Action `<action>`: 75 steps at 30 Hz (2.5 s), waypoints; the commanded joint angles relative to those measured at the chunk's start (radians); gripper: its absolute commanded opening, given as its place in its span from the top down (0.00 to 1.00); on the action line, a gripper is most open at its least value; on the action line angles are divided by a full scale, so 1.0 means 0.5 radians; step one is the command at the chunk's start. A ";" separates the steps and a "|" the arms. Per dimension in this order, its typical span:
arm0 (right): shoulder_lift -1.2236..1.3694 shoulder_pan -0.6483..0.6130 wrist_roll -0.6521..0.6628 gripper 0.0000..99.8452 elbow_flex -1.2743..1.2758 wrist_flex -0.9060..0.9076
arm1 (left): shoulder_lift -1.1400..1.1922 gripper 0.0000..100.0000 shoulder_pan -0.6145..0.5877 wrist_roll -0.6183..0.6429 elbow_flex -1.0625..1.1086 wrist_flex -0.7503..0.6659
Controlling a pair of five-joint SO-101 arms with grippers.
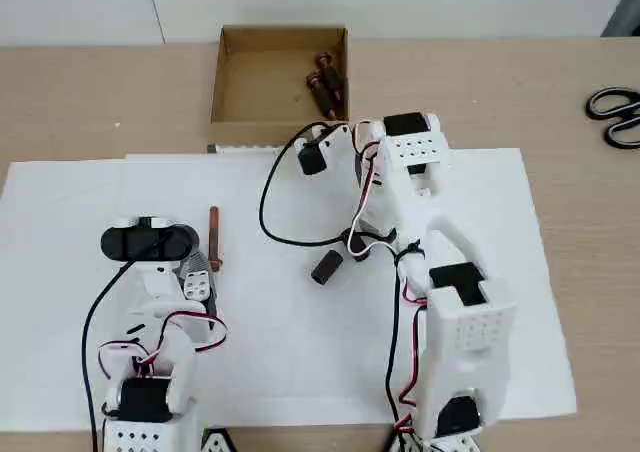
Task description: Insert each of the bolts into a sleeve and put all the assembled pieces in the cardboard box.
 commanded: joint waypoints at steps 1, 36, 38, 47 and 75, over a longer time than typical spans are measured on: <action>-0.333 0.011 -0.104 0.99 -0.101 0.173 | -0.015 0.99 -0.006 0.003 -0.011 0.000; -2.527 0.713 -0.408 1.00 1.789 0.207 | 0.930 0.99 -0.009 0.000 -1.815 0.942; -2.582 0.772 -0.408 1.00 1.789 0.204 | 1.200 0.99 -0.009 0.064 -2.036 1.040; -2.613 0.974 -0.414 1.00 1.798 0.198 | 2.194 0.99 -0.018 0.270 -2.662 1.516; -2.613 1.183 -0.411 1.00 1.798 0.201 | 3.287 0.99 -0.021 1.068 -2.886 1.255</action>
